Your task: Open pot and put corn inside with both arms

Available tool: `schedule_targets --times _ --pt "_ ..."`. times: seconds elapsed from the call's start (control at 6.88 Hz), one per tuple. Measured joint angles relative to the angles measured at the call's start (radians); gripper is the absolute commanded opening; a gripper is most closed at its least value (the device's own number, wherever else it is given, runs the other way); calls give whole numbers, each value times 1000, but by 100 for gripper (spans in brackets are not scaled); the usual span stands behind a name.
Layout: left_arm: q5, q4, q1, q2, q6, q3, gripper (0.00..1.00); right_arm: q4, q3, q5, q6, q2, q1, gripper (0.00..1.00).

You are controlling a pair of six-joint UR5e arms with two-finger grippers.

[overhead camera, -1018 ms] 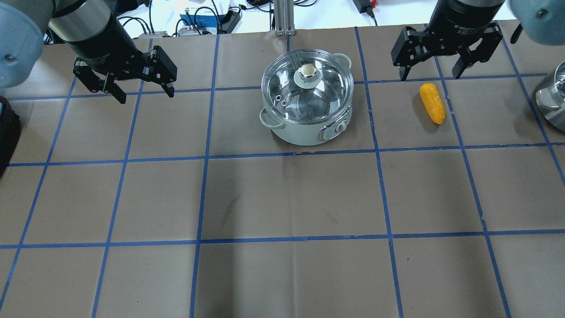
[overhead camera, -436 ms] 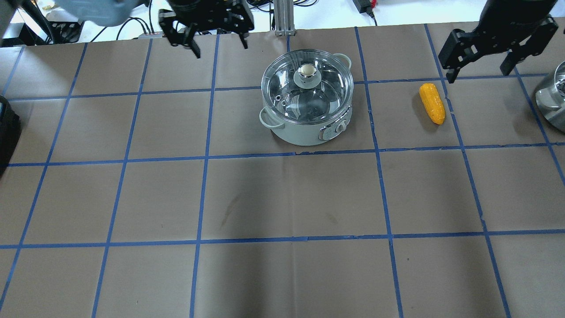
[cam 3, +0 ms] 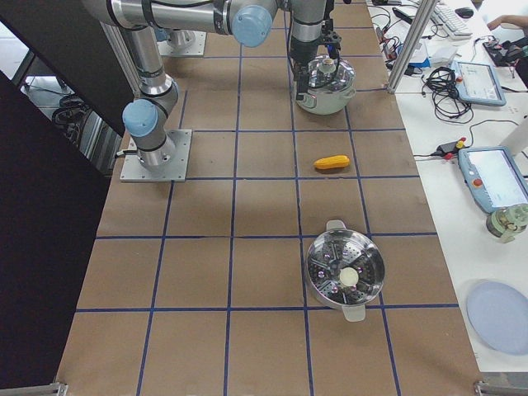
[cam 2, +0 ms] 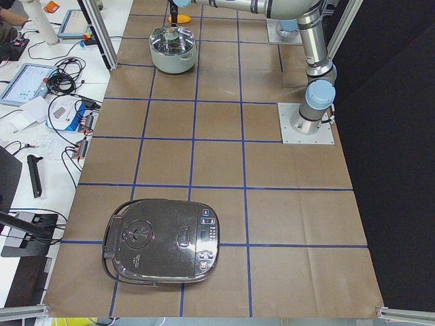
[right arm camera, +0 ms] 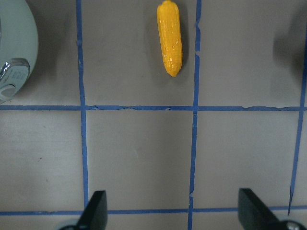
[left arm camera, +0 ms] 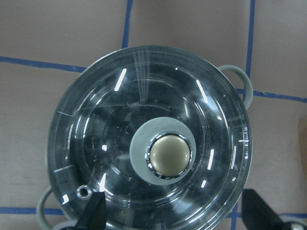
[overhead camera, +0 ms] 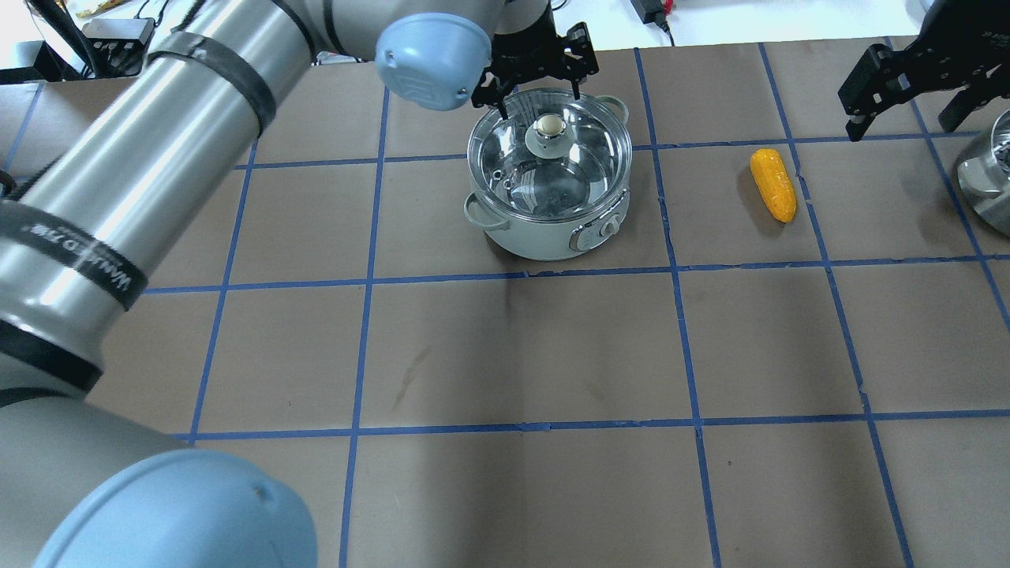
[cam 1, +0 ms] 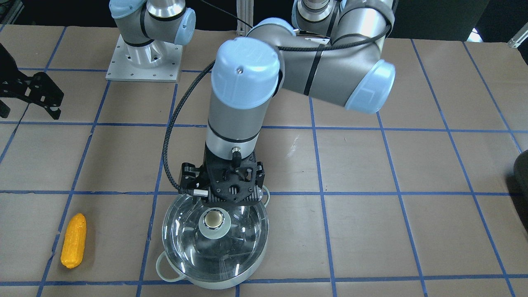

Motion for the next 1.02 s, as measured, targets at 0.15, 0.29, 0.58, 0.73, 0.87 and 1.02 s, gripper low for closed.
schedule_targets --times 0.15,0.29,0.58,0.73,0.87,1.02 --pt "1 43 -11 -35 -10 1 100 -67 16 31 -42 62 -15 96" --pt "4 63 -15 -52 -6 -1 99 -138 25 50 -86 136 -31 96" --pt "12 73 -16 -60 6 -6 97 -326 38 58 -166 306 -52 96" --pt "14 73 -16 -59 18 -8 97 -437 54 59 -180 383 -53 95" --pt "18 74 -15 -59 34 -11 97 -542 82 61 -183 440 -53 93" --pt "20 74 -14 -61 49 -15 83 -623 111 63 -184 477 -53 88"
